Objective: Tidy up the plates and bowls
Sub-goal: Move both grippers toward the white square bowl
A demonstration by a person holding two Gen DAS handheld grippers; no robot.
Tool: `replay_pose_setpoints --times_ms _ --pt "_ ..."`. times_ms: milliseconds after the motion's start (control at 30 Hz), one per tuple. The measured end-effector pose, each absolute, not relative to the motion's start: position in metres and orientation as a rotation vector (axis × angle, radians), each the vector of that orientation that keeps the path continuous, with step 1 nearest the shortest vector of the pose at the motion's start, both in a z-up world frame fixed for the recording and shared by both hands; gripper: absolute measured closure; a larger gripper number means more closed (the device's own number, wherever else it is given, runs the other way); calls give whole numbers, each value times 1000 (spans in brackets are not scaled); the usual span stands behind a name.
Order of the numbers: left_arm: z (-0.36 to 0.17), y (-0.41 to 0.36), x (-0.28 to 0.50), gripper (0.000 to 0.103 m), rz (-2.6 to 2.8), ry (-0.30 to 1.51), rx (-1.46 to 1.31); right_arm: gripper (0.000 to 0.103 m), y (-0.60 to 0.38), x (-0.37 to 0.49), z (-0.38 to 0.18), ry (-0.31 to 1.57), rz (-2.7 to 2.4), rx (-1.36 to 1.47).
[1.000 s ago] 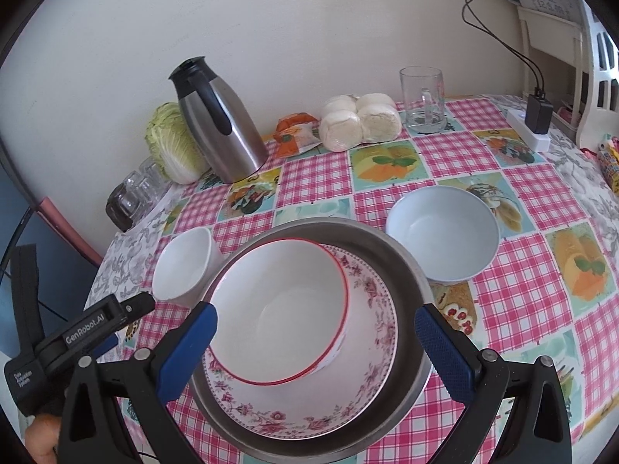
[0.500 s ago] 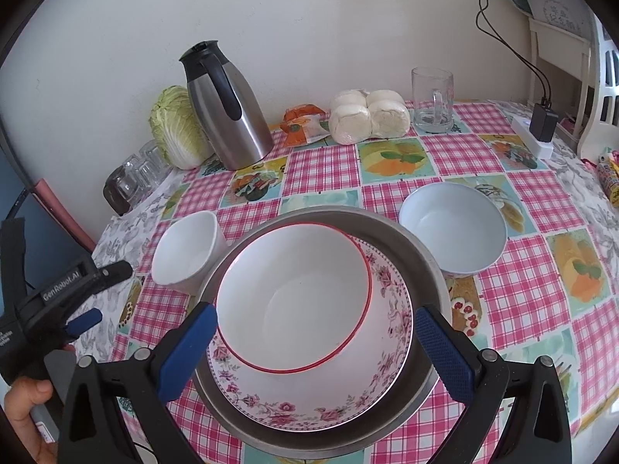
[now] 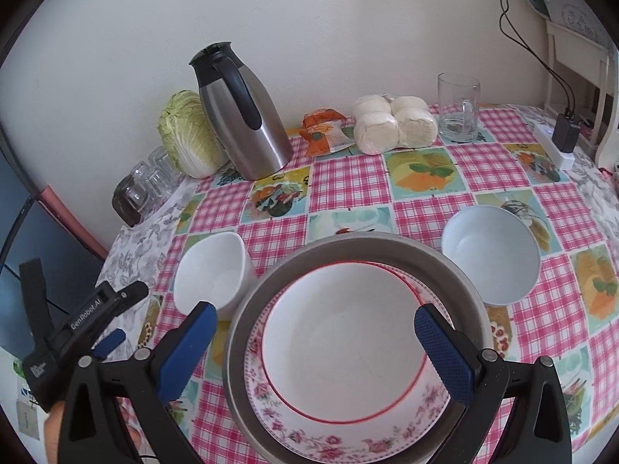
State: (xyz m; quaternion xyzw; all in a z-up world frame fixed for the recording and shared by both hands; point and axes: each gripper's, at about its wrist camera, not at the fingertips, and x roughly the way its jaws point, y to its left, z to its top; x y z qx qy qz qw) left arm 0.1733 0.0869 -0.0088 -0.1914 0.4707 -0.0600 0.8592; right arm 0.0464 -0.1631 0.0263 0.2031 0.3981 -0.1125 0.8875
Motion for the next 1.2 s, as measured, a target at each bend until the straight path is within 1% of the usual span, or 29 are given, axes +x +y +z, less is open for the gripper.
replay_pose_setpoints --times_ms 233,433,633,933,1067,1200 --pt "-12 98 179 0 -118 932 -464 0 -153 70 37 842 -219 396" --pt "-6 110 179 0 -83 816 -472 0 -153 96 39 885 -219 395" --pt "-20 115 192 0 -175 886 -564 0 -159 118 42 901 -239 413" --pt "-28 112 205 0 -192 898 -564 0 -145 146 46 930 -239 348" --pt "-41 106 215 0 -189 978 -532 0 -145 159 45 943 -234 371" --pt "-61 105 220 0 -199 1051 -567 0 -143 171 32 965 -255 362"
